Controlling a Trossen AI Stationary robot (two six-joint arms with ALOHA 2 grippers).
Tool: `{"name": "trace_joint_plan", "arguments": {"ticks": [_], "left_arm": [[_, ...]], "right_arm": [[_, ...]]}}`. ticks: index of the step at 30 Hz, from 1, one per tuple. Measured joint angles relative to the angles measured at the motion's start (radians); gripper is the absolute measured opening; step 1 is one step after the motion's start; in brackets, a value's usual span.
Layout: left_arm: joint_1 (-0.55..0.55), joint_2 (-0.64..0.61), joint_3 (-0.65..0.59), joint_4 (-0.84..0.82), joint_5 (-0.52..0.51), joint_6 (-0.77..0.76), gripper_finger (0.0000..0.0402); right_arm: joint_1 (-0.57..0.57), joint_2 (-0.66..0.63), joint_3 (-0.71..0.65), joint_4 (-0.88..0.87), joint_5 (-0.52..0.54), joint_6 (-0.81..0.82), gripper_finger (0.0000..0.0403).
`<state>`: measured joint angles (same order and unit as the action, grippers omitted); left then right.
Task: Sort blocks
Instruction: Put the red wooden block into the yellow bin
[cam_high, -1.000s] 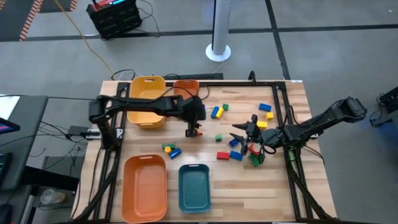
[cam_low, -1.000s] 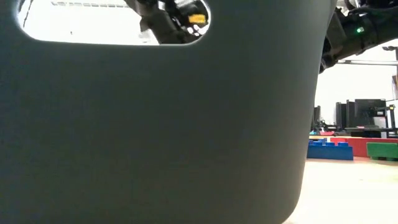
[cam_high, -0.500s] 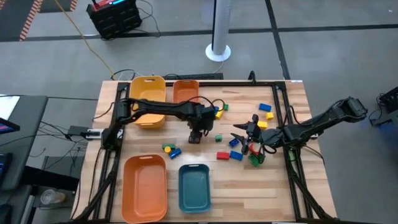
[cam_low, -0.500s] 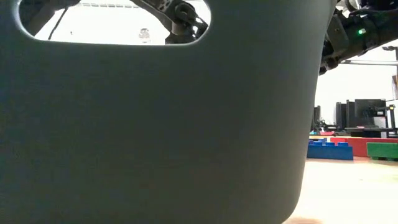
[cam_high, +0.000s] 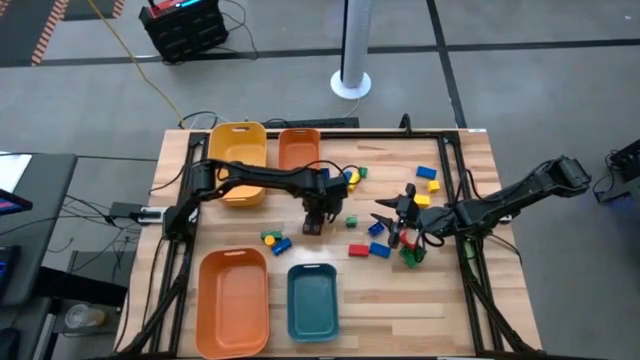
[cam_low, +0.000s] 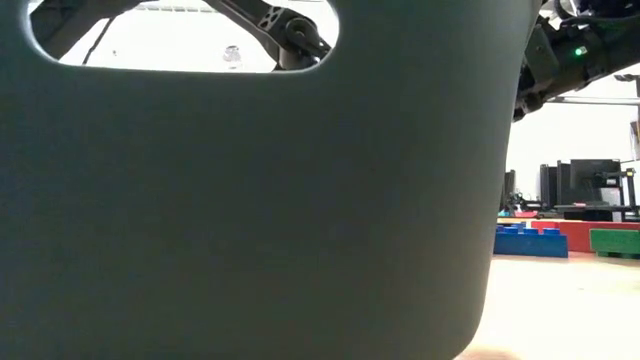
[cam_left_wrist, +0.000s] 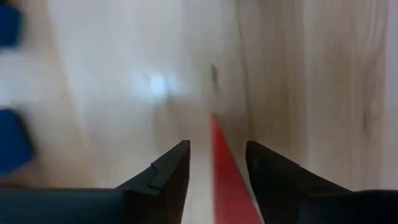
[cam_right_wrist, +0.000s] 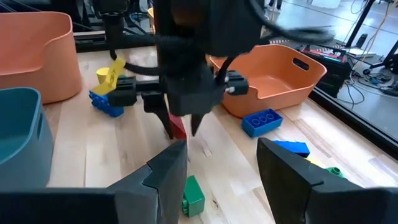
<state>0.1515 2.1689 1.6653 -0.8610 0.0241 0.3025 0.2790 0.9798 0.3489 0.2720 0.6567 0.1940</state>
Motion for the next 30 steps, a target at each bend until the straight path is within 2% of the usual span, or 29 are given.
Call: {"name": "trace_joint_plan", "arguments": {"ticks": [4,7,11,14,18,21,25,30], "left_arm": [[-0.013,0.018,0.002,-0.017,-0.033,0.025,0.0097],[-0.029,0.019,0.009,-0.032,-0.085,0.047,0.0045],[-0.038,0.013,0.035,-0.079,-0.102,0.056,0.0044],[-0.038,-0.04,0.037,-0.097,-0.121,0.051,0.0044],[-0.034,-0.183,0.028,-0.108,-0.149,-0.004,0.0044],[-0.008,-0.323,-0.038,-0.106,-0.169,-0.061,0.0044],[0.058,-0.514,-0.198,-0.118,-0.247,-0.164,0.0044],[0.181,-0.716,-0.438,-0.061,-0.266,-0.274,0.0044]], "right_arm": [[0.001,0.0,0.0,0.005,0.0,0.001,0.0207],[0.001,0.0,0.0,0.006,0.0,0.001,0.0207],[0.001,0.0,0.001,0.003,0.0,0.008,0.0207],[0.003,0.0,0.001,-0.003,0.0,0.019,0.0207],[0.003,0.0,0.001,-0.013,0.0,0.034,0.0207],[0.003,0.0,0.001,-0.021,0.0,0.039,0.0207],[0.002,0.0,0.001,-0.026,0.0,0.045,0.0207],[0.002,0.002,0.001,-0.021,-0.001,0.044,0.0207]]}}
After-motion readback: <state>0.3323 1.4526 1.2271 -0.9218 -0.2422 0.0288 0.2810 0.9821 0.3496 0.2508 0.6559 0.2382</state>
